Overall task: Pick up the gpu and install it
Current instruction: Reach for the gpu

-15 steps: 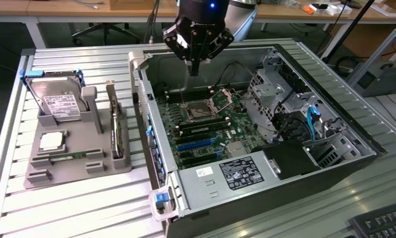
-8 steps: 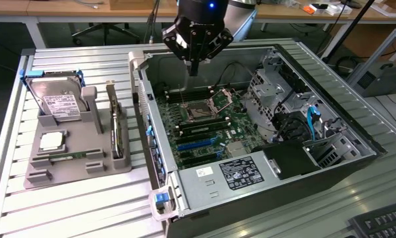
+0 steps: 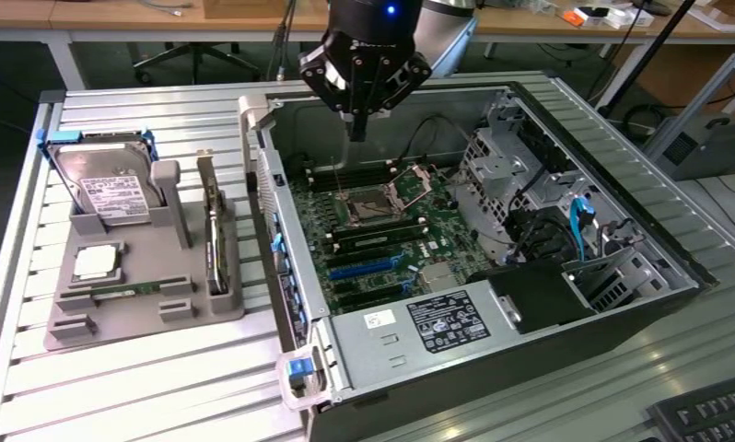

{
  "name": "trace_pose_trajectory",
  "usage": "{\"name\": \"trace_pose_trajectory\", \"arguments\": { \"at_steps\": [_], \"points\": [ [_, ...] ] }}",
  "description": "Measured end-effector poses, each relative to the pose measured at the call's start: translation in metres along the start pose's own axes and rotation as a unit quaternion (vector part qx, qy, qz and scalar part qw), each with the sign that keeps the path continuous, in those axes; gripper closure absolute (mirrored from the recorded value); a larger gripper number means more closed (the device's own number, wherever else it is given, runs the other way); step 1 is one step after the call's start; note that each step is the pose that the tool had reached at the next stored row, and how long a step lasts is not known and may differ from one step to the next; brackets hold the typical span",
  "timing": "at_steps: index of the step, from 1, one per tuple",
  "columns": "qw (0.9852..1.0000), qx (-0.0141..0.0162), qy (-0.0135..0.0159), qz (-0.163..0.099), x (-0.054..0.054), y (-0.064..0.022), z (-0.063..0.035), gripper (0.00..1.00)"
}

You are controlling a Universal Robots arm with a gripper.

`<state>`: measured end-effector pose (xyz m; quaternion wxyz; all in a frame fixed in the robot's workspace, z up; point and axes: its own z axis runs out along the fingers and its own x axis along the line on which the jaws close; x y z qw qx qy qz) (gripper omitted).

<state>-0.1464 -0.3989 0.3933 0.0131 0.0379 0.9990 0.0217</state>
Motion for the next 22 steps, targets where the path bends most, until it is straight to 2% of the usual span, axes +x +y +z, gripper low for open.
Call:
{"name": "trace_pose_trajectory", "arguments": {
  "at_steps": [22],
  "points": [
    [1.0000, 0.0000, 0.0000, 0.000, 0.0057, -0.0004, -0.0001, 0.89]
  ]
}}
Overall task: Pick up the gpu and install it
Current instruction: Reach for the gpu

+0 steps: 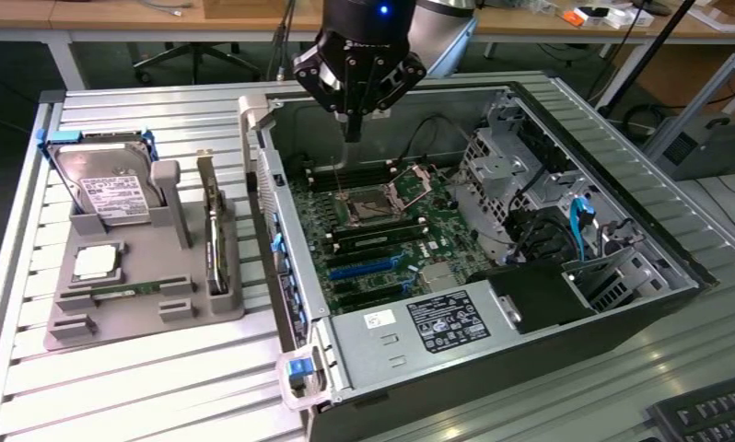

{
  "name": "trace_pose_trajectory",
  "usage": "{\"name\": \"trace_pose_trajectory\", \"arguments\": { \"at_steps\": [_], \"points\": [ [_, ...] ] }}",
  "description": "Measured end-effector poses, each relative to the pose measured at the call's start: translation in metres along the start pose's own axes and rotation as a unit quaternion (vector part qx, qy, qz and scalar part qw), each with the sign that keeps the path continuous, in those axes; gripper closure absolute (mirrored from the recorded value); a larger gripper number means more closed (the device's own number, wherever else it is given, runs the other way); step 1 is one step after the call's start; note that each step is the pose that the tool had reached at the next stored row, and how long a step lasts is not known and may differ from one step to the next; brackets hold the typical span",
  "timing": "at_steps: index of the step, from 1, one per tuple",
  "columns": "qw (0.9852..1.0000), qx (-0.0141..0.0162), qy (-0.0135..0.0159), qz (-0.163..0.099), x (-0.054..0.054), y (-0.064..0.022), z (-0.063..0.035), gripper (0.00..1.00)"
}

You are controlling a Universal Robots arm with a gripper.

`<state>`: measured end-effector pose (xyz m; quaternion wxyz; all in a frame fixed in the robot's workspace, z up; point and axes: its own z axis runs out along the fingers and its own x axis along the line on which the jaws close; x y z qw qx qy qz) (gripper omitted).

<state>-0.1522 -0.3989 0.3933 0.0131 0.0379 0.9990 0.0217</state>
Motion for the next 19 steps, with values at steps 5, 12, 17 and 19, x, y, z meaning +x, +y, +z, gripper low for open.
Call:
{"name": "trace_pose_trajectory", "arguments": {
  "at_steps": [5, 12, 17, 19],
  "points": [
    [1.0000, 0.0001, 0.0000, 0.000, 0.0012, -0.0001, -0.0001, 0.89],
    [1.0000, 0.0001, 0.0000, 0.000, 0.0023, -0.0002, -0.0001, 0.89],
    [1.0000, 0.0001, 0.0000, 0.000, 0.0035, -0.0003, -0.0001, 0.89],
    [1.0000, 0.0001, 0.0000, 0.000, 0.0039, -0.0003, -0.0001, 0.89]
  ]
}}
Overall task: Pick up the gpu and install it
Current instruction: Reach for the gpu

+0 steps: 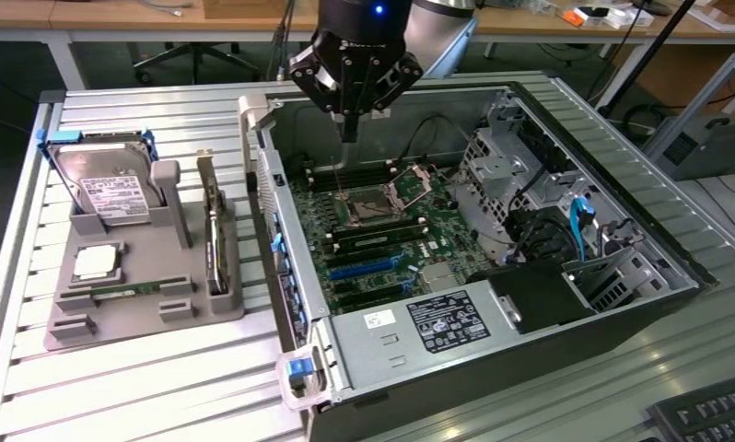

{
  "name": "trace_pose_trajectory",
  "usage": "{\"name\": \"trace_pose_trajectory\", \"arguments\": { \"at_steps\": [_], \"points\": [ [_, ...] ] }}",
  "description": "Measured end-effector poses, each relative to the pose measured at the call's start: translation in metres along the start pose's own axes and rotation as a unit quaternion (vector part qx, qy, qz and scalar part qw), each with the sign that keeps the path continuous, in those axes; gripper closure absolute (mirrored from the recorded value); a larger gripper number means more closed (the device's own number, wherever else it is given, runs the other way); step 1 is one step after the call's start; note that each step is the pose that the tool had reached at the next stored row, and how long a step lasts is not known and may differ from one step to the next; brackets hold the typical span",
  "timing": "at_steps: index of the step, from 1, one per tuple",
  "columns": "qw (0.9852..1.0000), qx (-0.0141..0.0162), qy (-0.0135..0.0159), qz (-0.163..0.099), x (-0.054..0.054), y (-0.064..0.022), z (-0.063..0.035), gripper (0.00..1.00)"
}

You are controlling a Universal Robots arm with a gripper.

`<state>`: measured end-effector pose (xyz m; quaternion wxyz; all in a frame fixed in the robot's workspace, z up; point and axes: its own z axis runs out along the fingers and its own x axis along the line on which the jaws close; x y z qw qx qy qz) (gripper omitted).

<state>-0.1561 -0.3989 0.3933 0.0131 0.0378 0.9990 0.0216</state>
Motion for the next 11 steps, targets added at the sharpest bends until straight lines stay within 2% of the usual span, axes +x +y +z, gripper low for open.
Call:
{"name": "trace_pose_trajectory", "arguments": {
  "at_steps": [11],
  "points": [
    [1.0000, 0.0000, 0.0000, 0.000, 0.0026, -0.0002, -0.0001, 0.89]
  ]
}}
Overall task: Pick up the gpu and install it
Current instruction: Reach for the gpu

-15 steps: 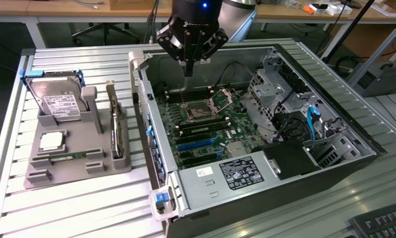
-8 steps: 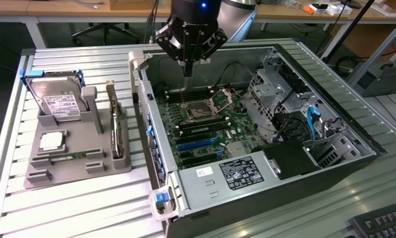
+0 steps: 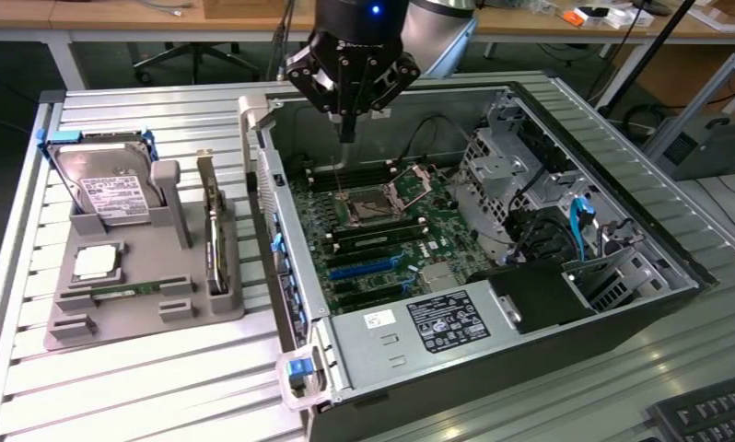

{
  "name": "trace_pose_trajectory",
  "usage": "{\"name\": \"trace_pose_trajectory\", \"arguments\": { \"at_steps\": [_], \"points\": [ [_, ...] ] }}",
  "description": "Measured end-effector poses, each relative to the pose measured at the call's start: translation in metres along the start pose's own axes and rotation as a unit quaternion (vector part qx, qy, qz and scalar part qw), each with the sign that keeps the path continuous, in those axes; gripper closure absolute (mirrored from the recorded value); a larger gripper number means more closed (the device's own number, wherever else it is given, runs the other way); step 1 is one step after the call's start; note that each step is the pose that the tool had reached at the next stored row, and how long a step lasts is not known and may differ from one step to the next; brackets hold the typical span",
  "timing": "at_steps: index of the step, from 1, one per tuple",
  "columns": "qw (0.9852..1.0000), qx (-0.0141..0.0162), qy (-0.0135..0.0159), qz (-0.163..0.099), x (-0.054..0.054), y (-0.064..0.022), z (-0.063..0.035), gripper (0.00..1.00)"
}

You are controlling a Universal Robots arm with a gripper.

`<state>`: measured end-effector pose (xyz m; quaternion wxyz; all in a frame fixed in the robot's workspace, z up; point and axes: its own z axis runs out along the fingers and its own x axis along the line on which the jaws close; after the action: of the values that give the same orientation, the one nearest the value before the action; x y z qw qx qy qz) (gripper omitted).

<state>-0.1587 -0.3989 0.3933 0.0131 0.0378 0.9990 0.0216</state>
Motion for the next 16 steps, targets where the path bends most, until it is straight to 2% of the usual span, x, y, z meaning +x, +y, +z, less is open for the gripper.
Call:
{"name": "trace_pose_trajectory", "arguments": {
  "at_steps": [16],
  "points": [
    [1.0000, 0.0000, 0.0000, 0.000, 0.0032, -0.0002, -0.0001, 0.89]
  ]
}}
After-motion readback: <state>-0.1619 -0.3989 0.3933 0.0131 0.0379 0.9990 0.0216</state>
